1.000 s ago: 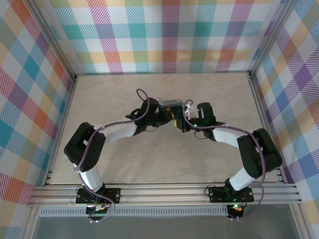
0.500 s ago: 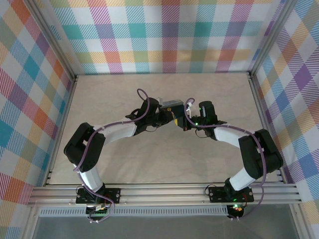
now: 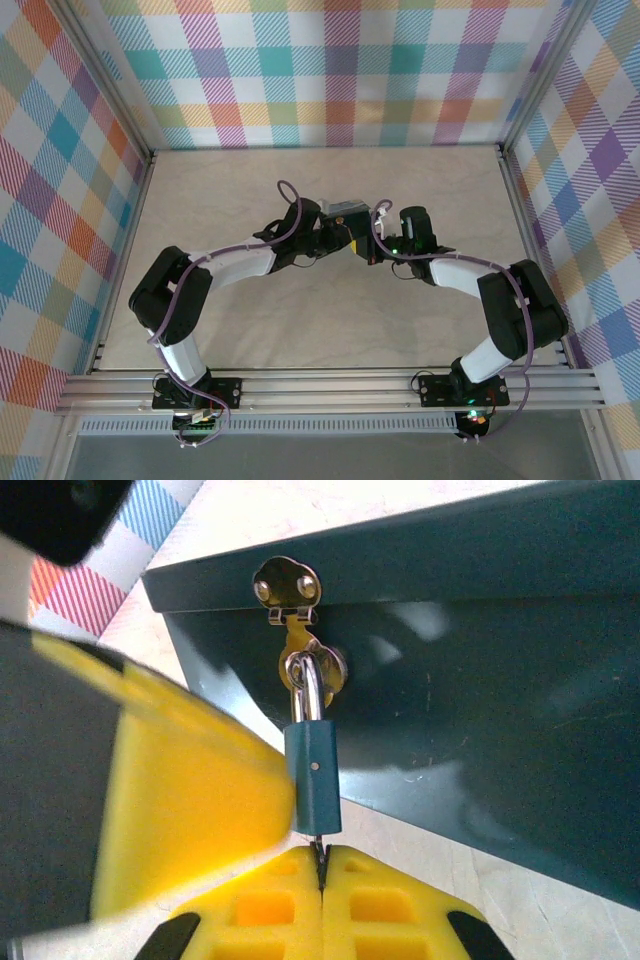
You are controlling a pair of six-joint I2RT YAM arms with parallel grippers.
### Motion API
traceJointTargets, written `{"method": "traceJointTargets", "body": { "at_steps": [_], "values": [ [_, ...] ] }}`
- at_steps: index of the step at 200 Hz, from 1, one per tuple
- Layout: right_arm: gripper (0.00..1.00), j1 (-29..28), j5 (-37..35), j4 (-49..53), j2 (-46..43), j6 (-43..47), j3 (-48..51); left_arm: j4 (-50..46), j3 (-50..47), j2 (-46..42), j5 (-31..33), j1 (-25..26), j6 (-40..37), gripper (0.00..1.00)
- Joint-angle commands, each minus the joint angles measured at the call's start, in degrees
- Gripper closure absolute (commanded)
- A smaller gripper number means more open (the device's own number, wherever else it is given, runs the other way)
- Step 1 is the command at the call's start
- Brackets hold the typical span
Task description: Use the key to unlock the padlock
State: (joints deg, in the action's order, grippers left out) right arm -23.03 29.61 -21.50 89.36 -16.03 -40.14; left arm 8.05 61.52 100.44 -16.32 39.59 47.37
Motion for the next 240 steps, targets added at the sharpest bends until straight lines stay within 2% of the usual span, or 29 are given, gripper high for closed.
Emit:
{"method": "traceJointTargets", "body": {
  "at_steps": [1, 22, 37, 86, 111, 135, 174, 240],
  "values": [
    [1.00, -0.7, 1.0, -7.3, -1.2, -1.7, 0.3, -2.8, -1.8, -0.6, -2.5, 1.7, 0.1, 0.67],
    [1.00, -0.7, 0.7, -6.7, -0.5, -2.8, 0.3, -3.4, -2.8, -2.5, -1.3, 1.7, 0.4, 0.62],
    [1.00, -0.6, 0.9, -5.9, 0.4, -4.0, 0.0, -3.3, -4.1, -4.2, 0.2, 1.5, 1.5, 0.53],
    [1.00, -0.7, 2.5, -4.4, 1.2, -9.7, 0.4, 2.8, -11.2, -11.1, 4.9, 0.4, 7.5, 0.36],
    [1.00, -0.7, 3.3, -2.7, 1.2, -13.1, 0.2, 10.9, -16.5, -13.5, 6.1, -0.4, 13.1, 0.34],
    [1.00, -0.7, 4.0, -2.9, 1.0, -16.9, 0.4, 14.9, -19.2, -14.4, 6.8, -0.9, 16.4, 0.34],
    [1.00, -0.7, 5.5, -2.6, 0.3, -22.3, 0.2, 23.8, -21.2, -12.5, 5.8, -1.2, 22.0, 0.39],
    [1.00, -0.8, 5.9, -1.4, -0.6, -30.3, 0.0, 25.0, -19.8, -10.6, 6.1, -1.1, 26.0, 0.42]
  ]
}}
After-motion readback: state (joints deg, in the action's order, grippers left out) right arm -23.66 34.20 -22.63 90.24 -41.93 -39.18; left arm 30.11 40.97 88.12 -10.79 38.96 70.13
